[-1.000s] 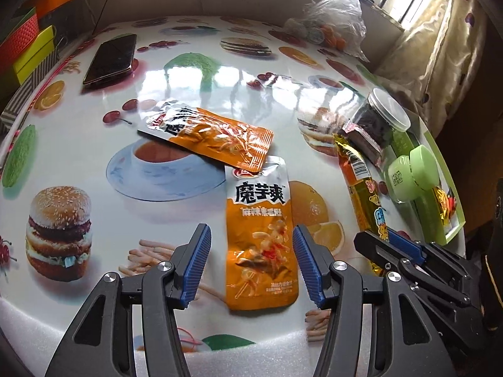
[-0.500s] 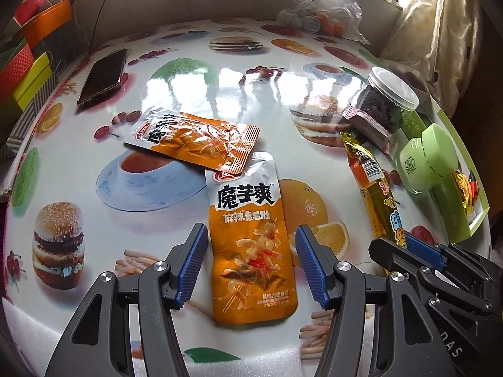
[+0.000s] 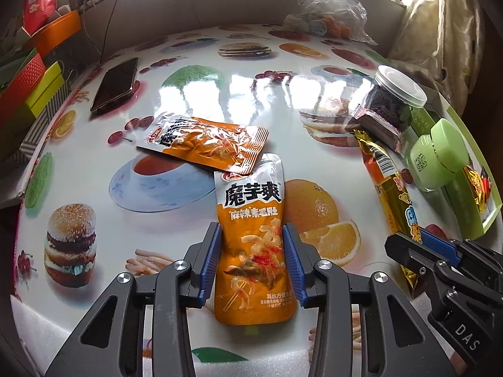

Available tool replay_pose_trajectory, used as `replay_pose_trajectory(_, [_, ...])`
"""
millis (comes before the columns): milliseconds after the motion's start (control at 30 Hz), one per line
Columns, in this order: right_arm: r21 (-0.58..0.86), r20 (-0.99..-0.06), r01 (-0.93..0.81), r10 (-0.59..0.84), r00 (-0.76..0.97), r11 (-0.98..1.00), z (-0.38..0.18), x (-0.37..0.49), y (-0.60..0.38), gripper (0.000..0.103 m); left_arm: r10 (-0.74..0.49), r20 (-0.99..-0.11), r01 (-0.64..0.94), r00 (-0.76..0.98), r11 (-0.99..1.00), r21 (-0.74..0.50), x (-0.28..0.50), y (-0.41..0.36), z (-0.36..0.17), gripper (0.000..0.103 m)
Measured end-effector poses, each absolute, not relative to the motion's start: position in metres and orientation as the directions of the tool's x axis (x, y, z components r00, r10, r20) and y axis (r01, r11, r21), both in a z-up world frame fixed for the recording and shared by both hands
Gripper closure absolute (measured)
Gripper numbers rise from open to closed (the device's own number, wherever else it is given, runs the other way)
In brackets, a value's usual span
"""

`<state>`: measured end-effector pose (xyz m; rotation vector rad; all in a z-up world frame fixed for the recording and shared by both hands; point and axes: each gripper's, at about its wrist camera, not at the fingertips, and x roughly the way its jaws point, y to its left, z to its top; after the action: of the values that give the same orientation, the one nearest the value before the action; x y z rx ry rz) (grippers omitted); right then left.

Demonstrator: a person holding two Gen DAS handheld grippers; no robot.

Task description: Organize snacks

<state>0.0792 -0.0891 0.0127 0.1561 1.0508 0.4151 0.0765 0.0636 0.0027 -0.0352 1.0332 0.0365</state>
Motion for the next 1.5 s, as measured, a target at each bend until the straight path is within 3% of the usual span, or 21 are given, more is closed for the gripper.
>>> replay_pose_trajectory(567, [0.288,-0.798,-0.281,0.391,0.459,0.916,0.025,0.072,-0.087,0.081,-0.016,-0.834,-0.060,0.551,0.996,-0.059,0.059,0.066,0.022,0.065])
replay_pose_trajectory(1500, [0.230,-0.738,-0.262,0.344,0.580,0.937,0.073,0.063,-0.120,0.081,-0.113,-0.756,0.048,0.645,0.993,-0.107,0.063,0.032,0.080,0.065])
